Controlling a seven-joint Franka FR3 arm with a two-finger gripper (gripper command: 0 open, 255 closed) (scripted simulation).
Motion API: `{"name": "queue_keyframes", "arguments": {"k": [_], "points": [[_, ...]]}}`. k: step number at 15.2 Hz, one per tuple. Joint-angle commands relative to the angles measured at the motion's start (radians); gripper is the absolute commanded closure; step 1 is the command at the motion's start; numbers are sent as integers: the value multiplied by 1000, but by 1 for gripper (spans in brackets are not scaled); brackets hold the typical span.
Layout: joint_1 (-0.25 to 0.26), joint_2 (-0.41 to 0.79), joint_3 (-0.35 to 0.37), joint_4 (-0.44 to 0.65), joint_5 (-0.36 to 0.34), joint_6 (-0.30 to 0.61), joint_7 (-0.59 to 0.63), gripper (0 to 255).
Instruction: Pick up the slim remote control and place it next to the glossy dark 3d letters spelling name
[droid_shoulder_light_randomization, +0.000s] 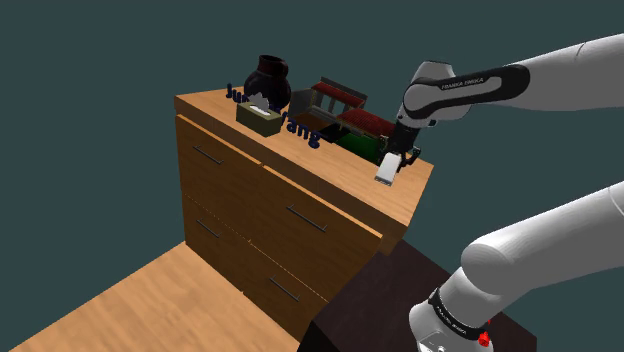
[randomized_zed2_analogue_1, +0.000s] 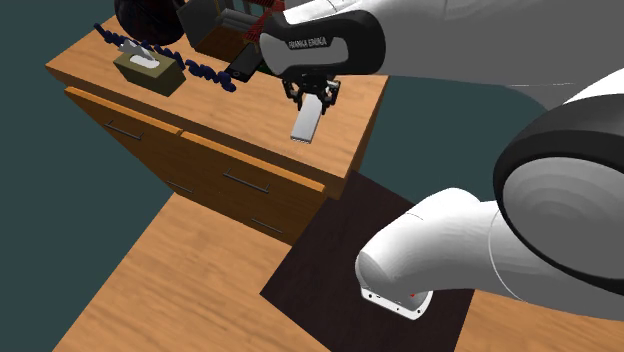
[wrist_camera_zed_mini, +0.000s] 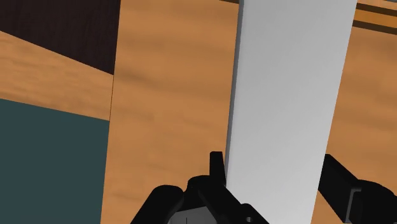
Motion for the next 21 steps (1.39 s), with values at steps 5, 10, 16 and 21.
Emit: {"name": "queue_keyframes", "arguments": {"k": [5, 10, 16, 21], "points": [[0, -28, 2, 60, 1, -88, -3, 255], [0, -45, 4, 113, 2, -158, -4, 255], [18, 4, 29, 200, 16, -198, 29, 255], [54, 152, 82, 345, 37, -197, 108, 255]]}}
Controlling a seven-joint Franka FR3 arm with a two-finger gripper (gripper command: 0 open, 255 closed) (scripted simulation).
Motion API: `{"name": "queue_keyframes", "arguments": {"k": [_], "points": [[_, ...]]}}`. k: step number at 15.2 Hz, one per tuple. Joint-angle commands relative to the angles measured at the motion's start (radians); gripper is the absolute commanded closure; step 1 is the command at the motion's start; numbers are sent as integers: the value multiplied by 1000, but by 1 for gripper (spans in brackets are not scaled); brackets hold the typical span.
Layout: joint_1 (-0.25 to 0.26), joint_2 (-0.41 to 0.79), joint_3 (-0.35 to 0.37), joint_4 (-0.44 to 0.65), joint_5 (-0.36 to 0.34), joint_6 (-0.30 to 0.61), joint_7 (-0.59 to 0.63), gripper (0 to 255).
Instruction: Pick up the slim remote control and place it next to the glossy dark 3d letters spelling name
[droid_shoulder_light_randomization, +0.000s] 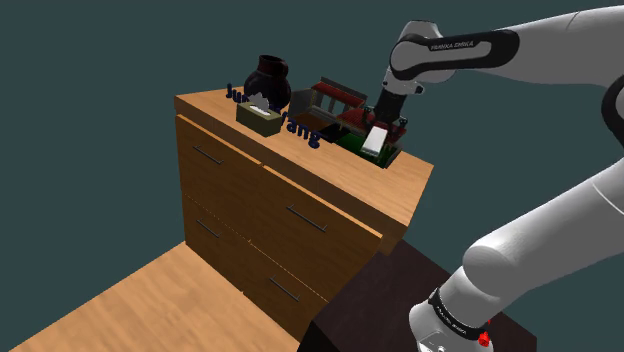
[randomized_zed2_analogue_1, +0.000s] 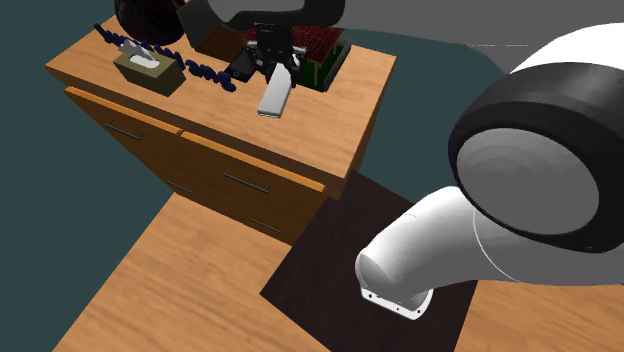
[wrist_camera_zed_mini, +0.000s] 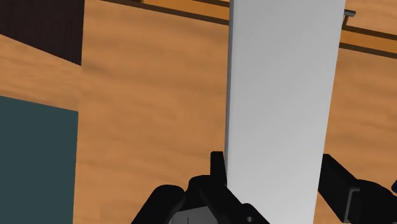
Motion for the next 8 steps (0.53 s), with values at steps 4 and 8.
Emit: {"name": "queue_keyframes", "arguments": {"k": [4, 8], "points": [[34, 154, 47, 166, 8, -14, 78, 255], [62, 286, 77, 326, 3, -42, 137, 255]]}}
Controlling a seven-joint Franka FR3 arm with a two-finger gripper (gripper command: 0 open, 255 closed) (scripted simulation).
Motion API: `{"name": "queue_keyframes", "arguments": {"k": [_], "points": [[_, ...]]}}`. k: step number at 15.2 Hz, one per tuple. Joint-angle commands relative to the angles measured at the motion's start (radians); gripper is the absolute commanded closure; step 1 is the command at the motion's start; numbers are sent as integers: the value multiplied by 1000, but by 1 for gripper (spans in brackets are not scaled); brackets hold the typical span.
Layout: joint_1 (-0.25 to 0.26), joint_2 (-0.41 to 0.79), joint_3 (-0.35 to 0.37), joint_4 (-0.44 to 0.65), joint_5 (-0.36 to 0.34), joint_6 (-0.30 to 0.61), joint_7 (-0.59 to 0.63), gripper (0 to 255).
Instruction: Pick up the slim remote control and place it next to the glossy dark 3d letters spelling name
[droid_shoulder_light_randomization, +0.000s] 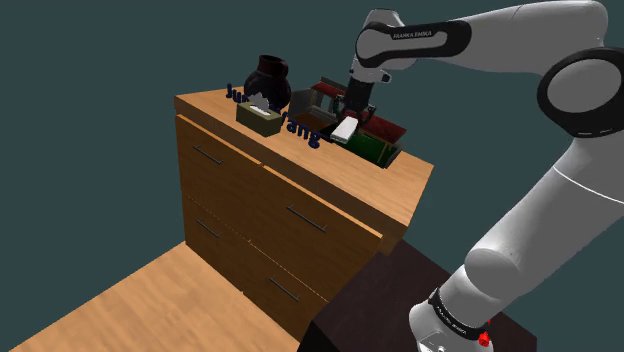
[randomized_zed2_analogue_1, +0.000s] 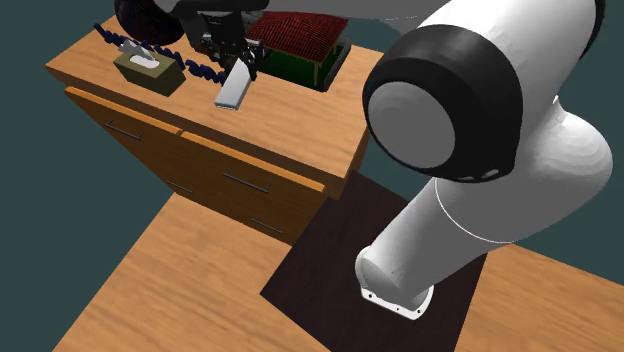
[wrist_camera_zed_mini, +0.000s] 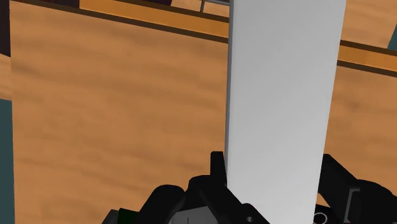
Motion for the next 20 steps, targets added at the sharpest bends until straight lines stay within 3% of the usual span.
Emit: {"name": "queue_keyframes", "arguments": {"k": [1, 6, 20], "points": [[14, 72, 13, 83, -5, -11, 29, 255], [57, 263, 39, 341, -24, -80, 97, 255], [56, 288, 37, 188, -28, 98, 102, 255]]}}
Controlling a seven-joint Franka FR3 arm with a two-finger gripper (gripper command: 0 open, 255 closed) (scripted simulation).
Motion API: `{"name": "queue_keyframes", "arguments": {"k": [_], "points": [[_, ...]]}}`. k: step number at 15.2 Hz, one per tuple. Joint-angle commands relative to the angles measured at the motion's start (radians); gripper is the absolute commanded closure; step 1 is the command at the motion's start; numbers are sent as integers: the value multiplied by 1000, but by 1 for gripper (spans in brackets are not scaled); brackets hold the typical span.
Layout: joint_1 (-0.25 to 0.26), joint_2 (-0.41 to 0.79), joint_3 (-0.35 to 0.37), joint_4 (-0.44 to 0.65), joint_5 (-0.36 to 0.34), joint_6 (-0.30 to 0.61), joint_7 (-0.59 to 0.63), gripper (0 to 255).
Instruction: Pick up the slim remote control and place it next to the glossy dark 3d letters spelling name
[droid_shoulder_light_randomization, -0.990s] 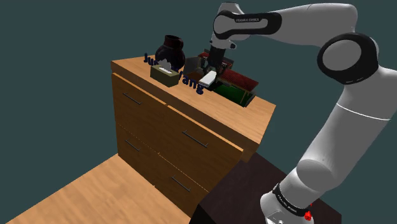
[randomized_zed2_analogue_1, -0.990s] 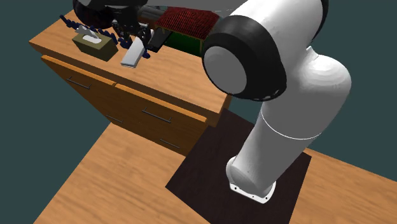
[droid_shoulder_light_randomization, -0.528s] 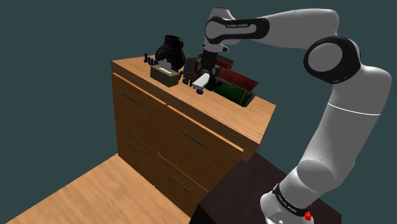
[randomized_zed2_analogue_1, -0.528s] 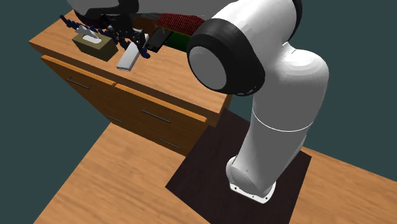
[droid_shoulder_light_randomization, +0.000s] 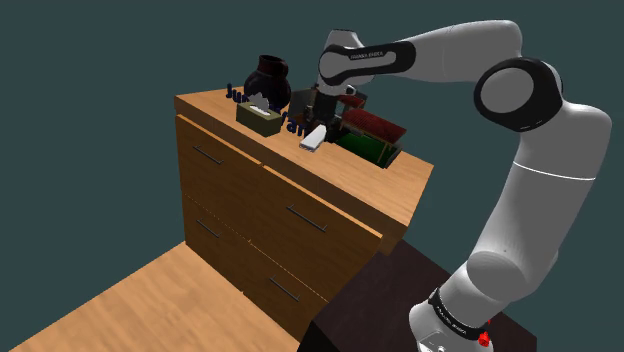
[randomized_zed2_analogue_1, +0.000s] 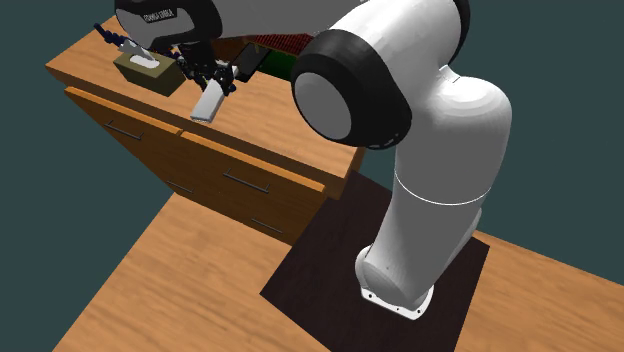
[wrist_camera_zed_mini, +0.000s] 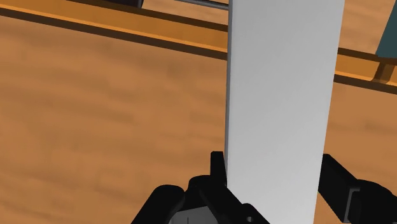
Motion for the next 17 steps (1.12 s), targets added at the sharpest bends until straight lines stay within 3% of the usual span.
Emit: {"name": "queue_keyframes", "arguments": {"k": [1, 17], "points": [[0, 9, -1, -14, -1, 24, 0, 255], [1, 82, -4, -116, -12, 198, 9, 255]]}}
